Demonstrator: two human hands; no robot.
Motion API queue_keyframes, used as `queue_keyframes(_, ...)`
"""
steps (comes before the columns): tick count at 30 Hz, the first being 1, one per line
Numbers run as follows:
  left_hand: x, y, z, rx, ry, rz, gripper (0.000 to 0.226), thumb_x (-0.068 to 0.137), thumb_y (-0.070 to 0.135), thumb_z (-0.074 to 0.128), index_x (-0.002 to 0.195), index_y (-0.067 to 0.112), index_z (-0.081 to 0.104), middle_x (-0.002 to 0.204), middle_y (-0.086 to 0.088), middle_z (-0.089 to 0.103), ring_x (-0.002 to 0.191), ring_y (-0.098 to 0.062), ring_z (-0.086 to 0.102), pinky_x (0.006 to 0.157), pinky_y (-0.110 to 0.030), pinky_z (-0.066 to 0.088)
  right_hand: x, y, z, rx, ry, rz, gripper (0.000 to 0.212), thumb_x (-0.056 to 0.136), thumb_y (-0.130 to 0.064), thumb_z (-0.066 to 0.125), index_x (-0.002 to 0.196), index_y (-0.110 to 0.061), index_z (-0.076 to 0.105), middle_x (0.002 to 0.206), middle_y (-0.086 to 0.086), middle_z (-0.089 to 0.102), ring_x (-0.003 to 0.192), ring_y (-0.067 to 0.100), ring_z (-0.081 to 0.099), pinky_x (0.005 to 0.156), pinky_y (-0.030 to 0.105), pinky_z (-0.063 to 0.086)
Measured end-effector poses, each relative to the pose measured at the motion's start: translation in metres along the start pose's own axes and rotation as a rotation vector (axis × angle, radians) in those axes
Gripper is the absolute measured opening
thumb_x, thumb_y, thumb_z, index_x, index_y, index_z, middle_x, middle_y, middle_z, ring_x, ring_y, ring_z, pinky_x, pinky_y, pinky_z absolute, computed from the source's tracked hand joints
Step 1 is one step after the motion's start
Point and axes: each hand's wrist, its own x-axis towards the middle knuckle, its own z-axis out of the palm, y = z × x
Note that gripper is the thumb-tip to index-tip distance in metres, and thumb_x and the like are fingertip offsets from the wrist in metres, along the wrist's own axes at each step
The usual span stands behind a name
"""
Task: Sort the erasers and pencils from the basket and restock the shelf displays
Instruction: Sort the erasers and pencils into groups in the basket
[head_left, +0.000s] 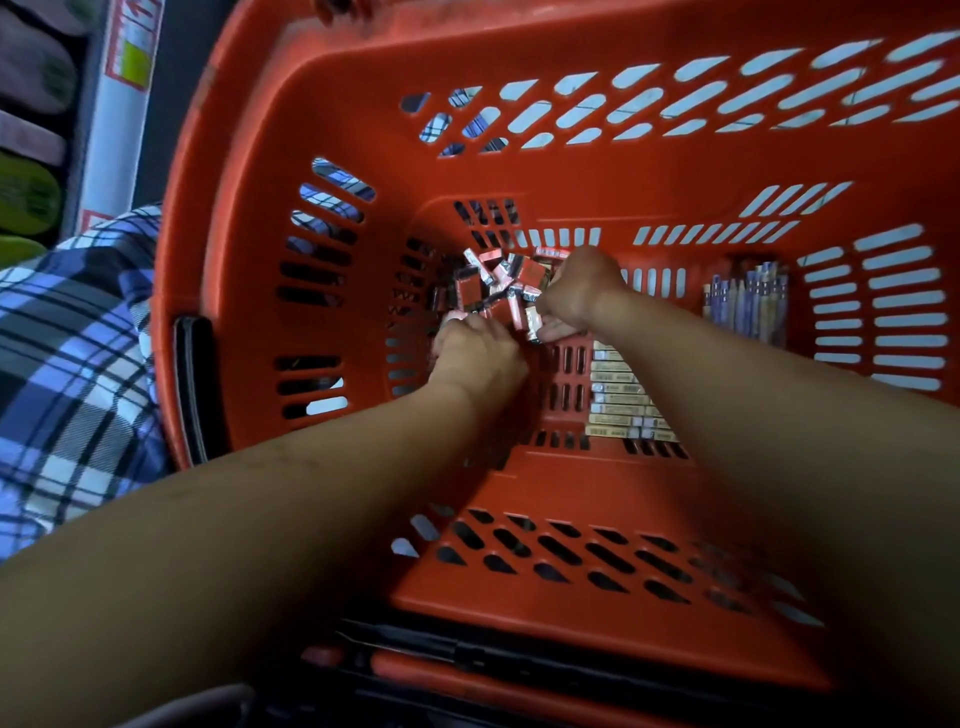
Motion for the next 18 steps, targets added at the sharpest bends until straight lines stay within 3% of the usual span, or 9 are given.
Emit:
queue_keyframes(3,-0.003,0.006,-0.007,0.081,-0.048,-0.03,0.04,0.105,0.006,0.029,0.135,-0.006,0.052,0.128,-0.029,0.052,0.114,-0.046,0.056,0.076,-0.042,0.055,0.0,0.0,0.002,-0.108,0.041,-0.043,0.033,0.083,-0.007,0.075,0.111,0.008,0.064,0.092,0.021,0.075,0.09,0.035,0.074,0.09,0.047,0.059)
queue_keyframes(5,-0.006,0.008,-0.011,0.115,-0.064,-0.006,0.039,0.103,0.003,0.028,0.133,-0.008,0.051,0.124,-0.029,0.053,0.108,-0.044,0.059,0.067,-0.04,0.053,-0.005,0.001,0.006,-0.175,0.036,-0.049,0.038,0.078,-0.01,0.082,0.106,0.006,0.06,0.09,0.015,0.076,0.087,0.029,0.075,0.086,0.042,0.061)
queue_keyframes(9,-0.005,0.002,-0.011,0.155,-0.109,-0.069,0.042,0.107,0.015,0.027,0.131,-0.011,0.05,0.119,-0.028,0.054,0.099,-0.04,0.061,0.051,-0.033,0.041,-0.006,0.003,0.014,-0.224,0.048,-0.073,0.015,0.091,-0.003,0.066,0.093,0.002,0.052,0.089,0.017,0.075,0.081,0.028,0.077,0.072,0.034,0.063)
queue_keyframes(11,0.001,-0.003,-0.002,0.094,-0.101,-0.073,0.048,0.108,0.025,0.032,0.135,-0.013,0.046,0.126,-0.03,0.05,0.106,-0.043,0.06,0.056,-0.036,0.047,-0.004,0.004,0.018,-0.169,0.046,-0.052,0.015,0.092,0.001,0.064,0.104,0.003,0.057,0.088,0.021,0.074,0.067,0.03,0.076,0.061,0.036,0.063)
queue_keyframes(14,0.003,-0.009,0.005,-0.019,-0.085,-0.053,0.044,0.106,0.009,0.031,0.138,-0.021,0.037,0.137,-0.038,0.039,0.117,-0.05,0.056,0.081,-0.048,0.058,-0.004,0.006,0.023,-0.127,0.026,-0.008,0.026,0.092,0.0,0.066,0.113,0.005,0.053,0.086,0.021,0.075,0.061,0.029,0.075,0.062,0.04,0.064)
queue_keyframes(16,0.002,-0.005,0.001,-0.066,-0.091,-0.078,0.044,0.105,0.003,0.027,0.138,-0.027,0.029,0.14,-0.041,0.032,0.119,-0.053,0.055,0.088,-0.051,0.056,-0.006,0.007,0.026,-0.131,0.072,-0.021,0.014,0.088,-0.002,0.069,0.098,-0.003,0.058,0.091,0.019,0.075,0.071,0.03,0.076,0.069,0.04,0.064)
queue_keyframes(18,-0.005,0.004,-0.007,-0.122,-0.113,-0.095,0.043,0.105,0.001,0.029,0.138,-0.027,0.024,0.141,-0.04,0.035,0.121,-0.053,0.054,0.092,-0.053,0.054,-0.006,0.009,0.029,-0.136,0.147,-0.04,0.022,0.084,-0.006,0.071,0.077,-0.012,0.052,0.1,0.015,0.075,0.089,0.029,0.075,0.08,0.036,0.062)
